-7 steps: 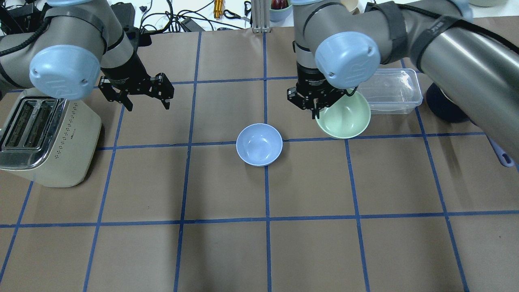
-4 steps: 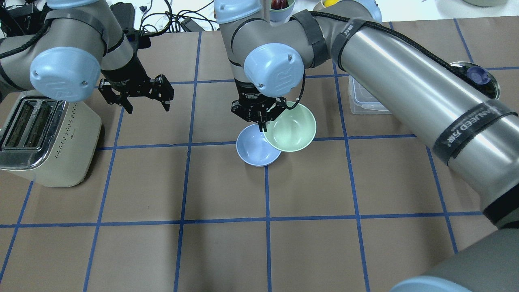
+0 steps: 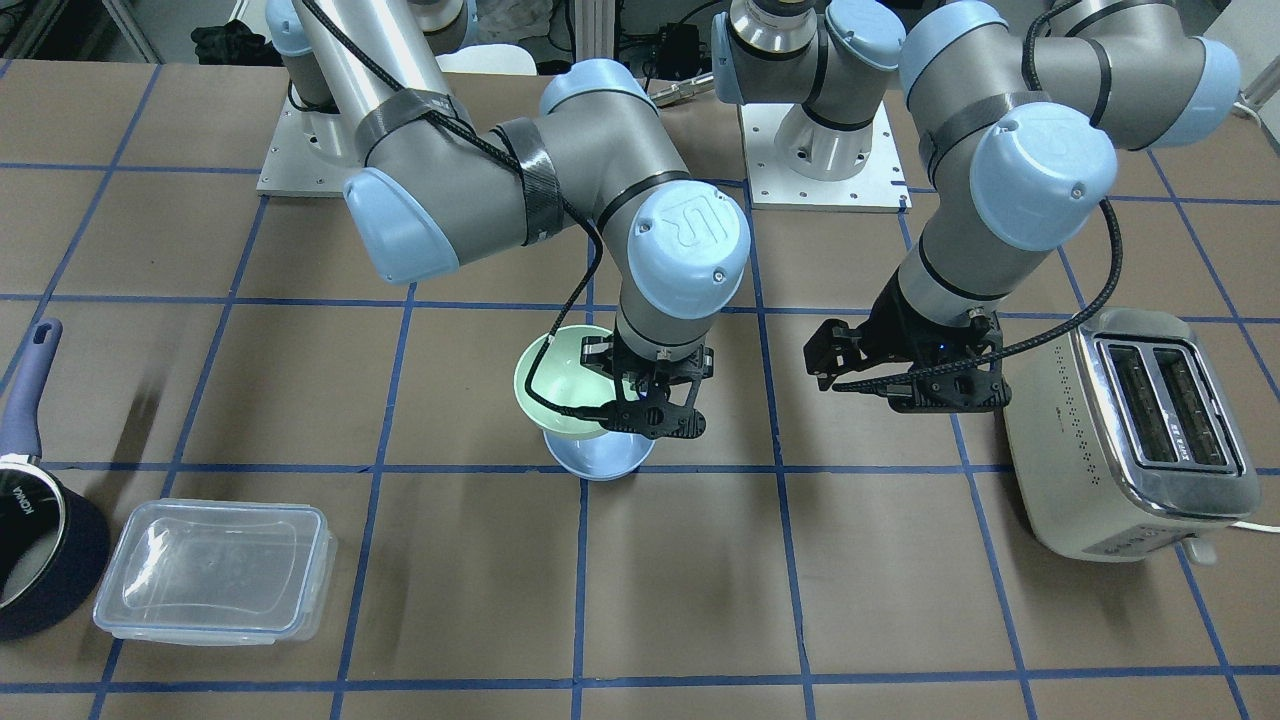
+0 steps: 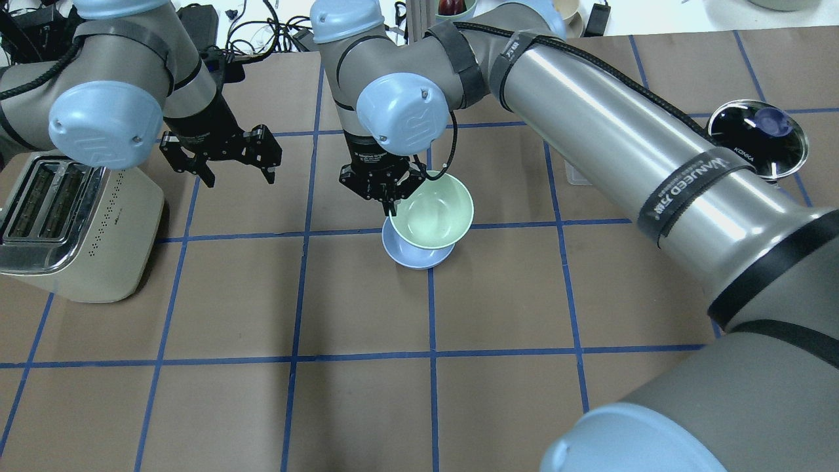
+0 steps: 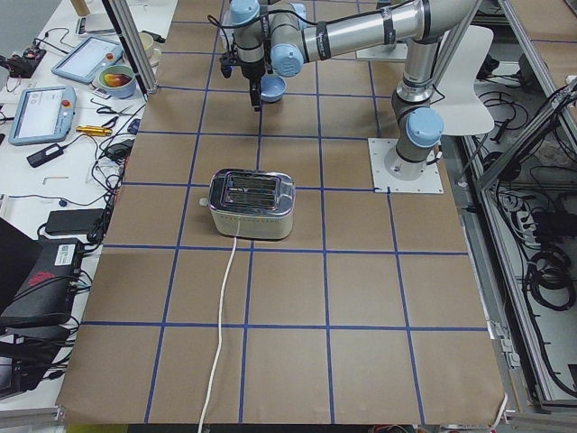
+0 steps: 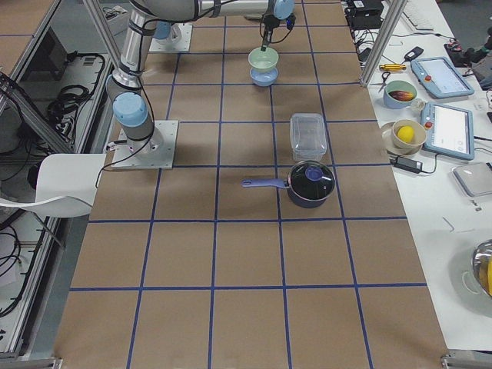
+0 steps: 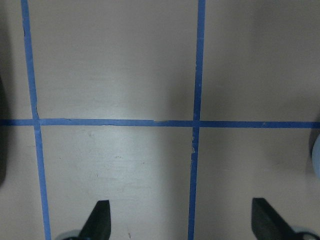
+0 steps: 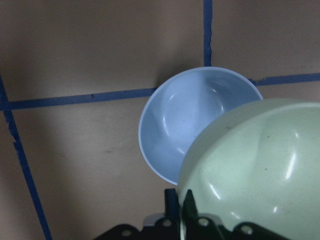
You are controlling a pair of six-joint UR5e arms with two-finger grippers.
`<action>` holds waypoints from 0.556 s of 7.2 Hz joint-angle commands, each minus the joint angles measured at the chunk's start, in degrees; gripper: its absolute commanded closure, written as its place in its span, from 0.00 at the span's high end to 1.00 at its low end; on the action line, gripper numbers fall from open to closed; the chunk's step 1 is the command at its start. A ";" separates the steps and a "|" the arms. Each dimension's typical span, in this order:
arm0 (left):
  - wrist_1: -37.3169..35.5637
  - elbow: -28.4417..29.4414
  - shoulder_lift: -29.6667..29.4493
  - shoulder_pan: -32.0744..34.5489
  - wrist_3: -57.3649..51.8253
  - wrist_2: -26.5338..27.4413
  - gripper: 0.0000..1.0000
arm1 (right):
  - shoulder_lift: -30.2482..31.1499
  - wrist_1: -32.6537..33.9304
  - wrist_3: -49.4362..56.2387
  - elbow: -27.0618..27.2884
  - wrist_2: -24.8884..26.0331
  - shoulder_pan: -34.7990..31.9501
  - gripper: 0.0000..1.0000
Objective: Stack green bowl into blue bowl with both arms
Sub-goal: 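Carry the pale green bowl over the light blue bowl with the right gripper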
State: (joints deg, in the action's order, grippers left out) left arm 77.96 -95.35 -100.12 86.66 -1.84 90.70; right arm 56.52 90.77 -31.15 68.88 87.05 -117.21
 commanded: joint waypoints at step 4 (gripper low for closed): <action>0.00 -0.10 0.01 0.00 0.00 0.00 1.00 | -3.34 -0.07 0.12 -1.90 -1.97 -0.04 0.00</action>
State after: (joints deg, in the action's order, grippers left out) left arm 77.96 -95.42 -100.11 86.66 -1.85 90.70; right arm 53.44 90.57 -31.09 67.01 85.50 -117.24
